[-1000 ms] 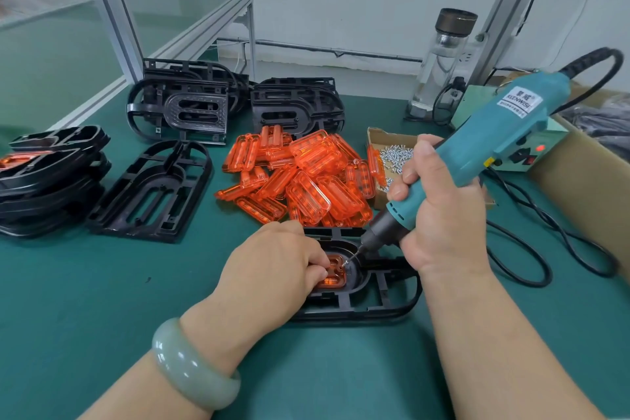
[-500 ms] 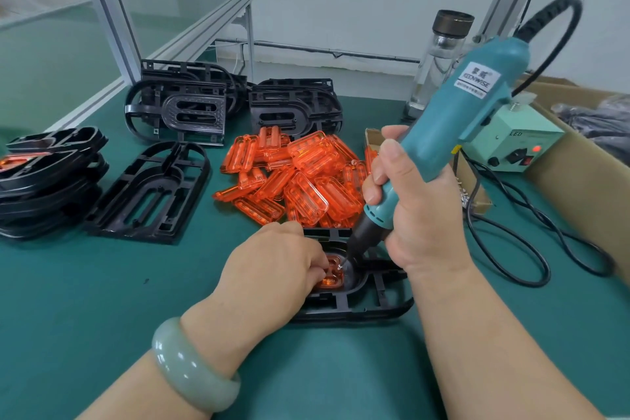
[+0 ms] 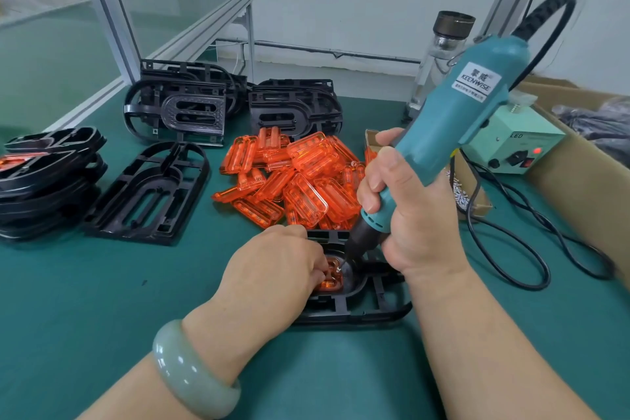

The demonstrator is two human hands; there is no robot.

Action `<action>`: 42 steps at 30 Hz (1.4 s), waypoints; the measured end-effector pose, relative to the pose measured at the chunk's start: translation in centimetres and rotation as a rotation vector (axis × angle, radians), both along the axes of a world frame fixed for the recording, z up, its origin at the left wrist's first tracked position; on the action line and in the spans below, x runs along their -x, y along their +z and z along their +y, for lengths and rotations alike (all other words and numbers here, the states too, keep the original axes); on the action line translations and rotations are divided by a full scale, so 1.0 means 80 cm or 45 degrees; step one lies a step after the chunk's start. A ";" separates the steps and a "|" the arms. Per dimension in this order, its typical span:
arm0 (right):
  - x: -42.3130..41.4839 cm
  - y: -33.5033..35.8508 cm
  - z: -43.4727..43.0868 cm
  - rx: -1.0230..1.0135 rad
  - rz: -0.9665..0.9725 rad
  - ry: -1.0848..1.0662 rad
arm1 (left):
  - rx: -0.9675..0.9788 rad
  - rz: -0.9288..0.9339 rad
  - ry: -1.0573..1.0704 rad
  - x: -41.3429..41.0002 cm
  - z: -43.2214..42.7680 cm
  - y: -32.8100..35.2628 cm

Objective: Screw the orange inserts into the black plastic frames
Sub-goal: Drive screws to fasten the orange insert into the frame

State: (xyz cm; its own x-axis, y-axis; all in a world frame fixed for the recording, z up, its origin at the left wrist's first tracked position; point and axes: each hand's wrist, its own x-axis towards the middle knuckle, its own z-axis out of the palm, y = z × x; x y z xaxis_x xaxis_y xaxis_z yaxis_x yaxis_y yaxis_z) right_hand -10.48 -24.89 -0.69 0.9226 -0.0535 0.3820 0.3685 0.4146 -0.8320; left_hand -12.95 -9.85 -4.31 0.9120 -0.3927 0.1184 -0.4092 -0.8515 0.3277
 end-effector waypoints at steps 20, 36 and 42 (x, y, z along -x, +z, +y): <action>-0.013 -0.013 -0.012 -0.167 0.061 0.095 | 0.026 0.038 0.033 0.000 0.001 -0.002; -0.021 0.013 -0.040 -0.273 0.031 -0.015 | 0.007 0.090 0.054 0.002 0.002 0.004; -0.017 -0.009 -0.042 -0.493 0.197 -0.139 | -0.033 0.053 -0.020 0.001 0.001 0.002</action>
State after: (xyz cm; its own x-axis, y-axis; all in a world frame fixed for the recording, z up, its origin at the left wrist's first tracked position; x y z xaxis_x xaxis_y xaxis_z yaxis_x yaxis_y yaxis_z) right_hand -9.15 -28.22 -1.39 0.9485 -0.2659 0.1720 0.3104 0.6727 -0.6717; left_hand -13.00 -9.78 -4.15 0.9096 -0.4094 0.0704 -0.4091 -0.8535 0.3228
